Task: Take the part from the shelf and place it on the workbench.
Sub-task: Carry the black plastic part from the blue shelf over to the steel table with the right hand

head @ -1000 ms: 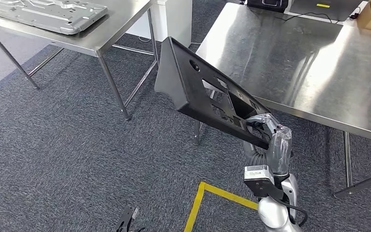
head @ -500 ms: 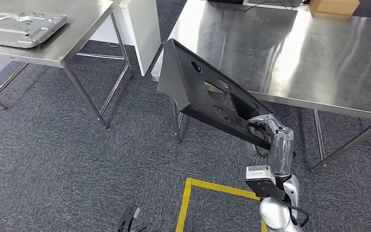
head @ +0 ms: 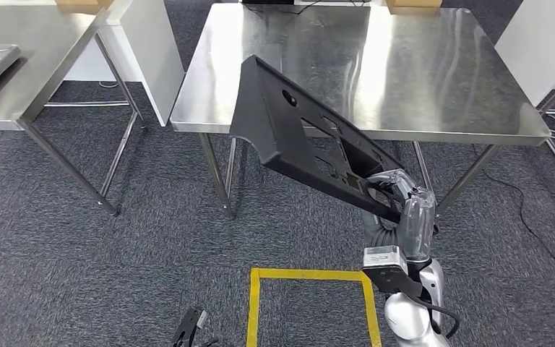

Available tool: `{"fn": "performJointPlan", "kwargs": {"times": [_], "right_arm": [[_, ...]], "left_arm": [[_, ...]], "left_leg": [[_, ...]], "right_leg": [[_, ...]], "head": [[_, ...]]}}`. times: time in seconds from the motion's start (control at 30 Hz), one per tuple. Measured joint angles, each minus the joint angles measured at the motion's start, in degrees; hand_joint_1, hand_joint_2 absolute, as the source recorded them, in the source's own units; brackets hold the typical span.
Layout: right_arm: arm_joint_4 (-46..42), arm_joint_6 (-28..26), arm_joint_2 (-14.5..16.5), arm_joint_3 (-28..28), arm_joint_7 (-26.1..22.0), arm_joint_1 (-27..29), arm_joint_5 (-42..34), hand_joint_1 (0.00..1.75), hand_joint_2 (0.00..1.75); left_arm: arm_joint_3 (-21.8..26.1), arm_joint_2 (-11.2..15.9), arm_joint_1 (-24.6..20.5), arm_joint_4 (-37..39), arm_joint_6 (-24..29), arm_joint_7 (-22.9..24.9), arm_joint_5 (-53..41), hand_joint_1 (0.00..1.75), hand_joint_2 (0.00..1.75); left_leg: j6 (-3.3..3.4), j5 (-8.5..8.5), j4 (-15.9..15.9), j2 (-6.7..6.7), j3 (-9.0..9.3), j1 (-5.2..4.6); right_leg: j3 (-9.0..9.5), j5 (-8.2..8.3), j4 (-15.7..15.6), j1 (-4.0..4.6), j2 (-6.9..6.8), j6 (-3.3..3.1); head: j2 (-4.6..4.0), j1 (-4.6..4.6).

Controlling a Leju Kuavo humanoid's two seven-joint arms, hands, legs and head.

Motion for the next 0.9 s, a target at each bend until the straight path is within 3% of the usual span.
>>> {"fn": "performJointPlan", "kwargs": {"times": [0.07,0.13,0.2,0.23,0.27,0.33,0.37,0.43,0.47,0.57,0.63,0.7,0.73,0.77,0.83,0.9], "right_arm": [[0.00,0.00,-0.03,0.01,0.00,-0.05,0.00,1.75,1.75],[0.01,0.00,-0.05,0.04,-0.01,-0.17,0.00,1.75,1.75],[0.05,-0.01,-0.08,0.07,-0.03,-0.08,0.01,1.75,1.75],[0.09,-0.01,-0.12,0.06,-0.03,0.02,0.03,1.75,1.75],[0.12,-0.02,-0.16,0.05,-0.05,0.10,0.07,1.75,1.75],[0.16,-0.05,-0.23,0.03,-0.11,0.17,0.20,1.75,1.75],[0.16,-0.07,-0.22,0.03,-0.16,0.15,0.30,1.75,1.75],[0.18,-0.09,-0.22,0.02,-0.23,0.14,0.51,1.75,1.75],[0.19,-0.09,-0.23,0.01,-0.25,0.15,0.61,1.75,1.75],[0.18,-0.09,-0.21,-0.03,-0.28,0.16,0.80,1.75,1.75],[0.19,-0.09,-0.10,-0.04,-0.28,0.06,0.86,1.75,1.75],[0.25,-0.09,-0.04,-0.03,-0.28,0.01,0.88,1.75,1.75],[0.29,-0.09,-0.03,-0.03,-0.28,0.01,0.89,1.75,1.75],[0.33,-0.09,-0.03,-0.03,-0.28,0.01,0.92,1.75,1.75],[0.35,-0.09,0.00,-0.03,-0.28,-0.03,0.99,1.75,1.75],[0.35,-0.09,0.05,-0.04,-0.28,-0.12,1.07,1.75,1.75]], "left_arm": [[0.01,-0.20,-0.10,-0.05,-0.09,-0.05,0.01,0.00,1.75],[0.00,-0.39,-0.01,-0.05,-0.18,-0.08,0.02,0.00,1.75],[0.00,-0.41,0.11,-0.05,-0.18,-0.09,0.02,0.00,1.75],[0.00,-0.39,0.12,-0.05,-0.18,-0.10,0.02,0.00,1.75],[0.00,-0.40,0.11,-0.05,-0.19,-0.12,0.02,0.00,1.75],[0.00,-0.46,0.05,-0.07,-0.25,-0.26,0.02,0.00,1.75],[0.00,-0.49,-0.01,-0.09,-0.30,-0.37,0.03,0.00,1.75],[0.00,-0.49,-0.07,-0.13,-0.44,-0.57,0.07,0.00,1.75],[0.00,-0.50,-0.09,-0.14,-0.48,-0.64,0.12,0.00,1.75],[0.00,-0.52,-0.15,-0.18,-0.54,-0.76,0.28,0.00,1.75],[0.00,-0.50,-0.15,-0.19,-0.55,-0.80,0.37,0.00,1.75],[0.00,-0.43,-0.05,-0.19,-0.54,-0.81,0.42,0.00,1.75],[0.00,-0.39,0.00,-0.19,-0.54,-0.81,0.43,0.00,1.75],[0.00,-0.35,0.04,-0.19,-0.53,-0.81,0.43,0.00,1.75],[0.00,-0.33,0.04,-0.19,-0.53,-0.81,0.43,0.00,1.75],[0.00,-0.30,-0.01,-0.19,-0.53,-0.81,0.46,0.00,1.75]], "left_leg": [[0.15,0.57,-1.12,1.57,0.56,0.24],[0.23,0.78,-1.66,3.36,0.92,0.30],[0.21,0.71,-1.63,4.93,0.85,0.30],[0.11,0.64,-1.60,5.52,0.82,0.33],[-0.06,0.54,-1.56,5.97,0.84,0.42],[-0.64,0.21,-1.32,6.62,0.98,0.62],[-1.10,-0.06,-1.08,6.80,0.98,0.61],[-1.90,-0.45,-0.74,6.96,0.96,0.39],[-2.22,-0.54,-0.73,7.02,0.97,0.36],[-2.97,-1.79,0.68,6.34,0.50,0.87],[-3.17,-5.05,6.70,5.04,-2.30,1.03],[-3.13,-7.82,14.27,4.39,-6.43,1.00],[-3.02,-7.70,15.89,4.33,-7.64,0.99],[-2.82,-6.56,15.57,4.29,-7.94,0.99],[-2.16,-2.03,9.14,4.17,-5.57,0.94],[-1.57,0.86,2.79,3.90,-2.94,0.70]], "right_leg": [[-1.23,-0.89,1.68,0.19,-2.58,0.40],[-4.24,-3.68,7.55,0.12,-5.97,0.60],[-7.50,-6.02,14.18,-0.33,-6.85,1.19],[-8.02,-6.21,15.38,-0.63,-7.06,1.70],[-7.20,-5.51,14.13,-0.99,-7.30,2.40],[-2.84,-3.02,6.59,-1.72,-8.10,3.72],[-0.63,-1.99,2.94,-1.75,-8.43,3.96],[1.19,-1.41,-0.12,-1.58,-8.71,3.27],[1.17,-1.46,0.01,-1.30,-8.53,2.66],[1.24,-1.61,0.15,-1.61,-8.02,1.09],[1.46,-1.70,0.11,-1.56,-7.77,0.28],[1.61,-1.87,0.13,-1.14,-7.51,-0.19],[1.72,-1.95,0.14,-0.96,-7.30,-0.31],[1.90,-2.04,0.14,-0.79,-7.07,-0.42],[2.36,-2.28,0.14,-0.60,-6.64,-0.56],[2.49,-2.53,0.21,-0.28,-6.31,-0.37]], "head": [[0.00,0.16],[-0.01,0.48],[0.00,0.64],[0.01,0.65],[0.00,0.66],[0.00,0.69],[-0.01,0.76],[-0.01,0.68],[0.00,0.60],[0.00,0.34],[0.00,0.21],[0.00,0.15],[0.00,0.15],[0.00,0.15],[0.01,0.14],[0.01,0.18]]}}
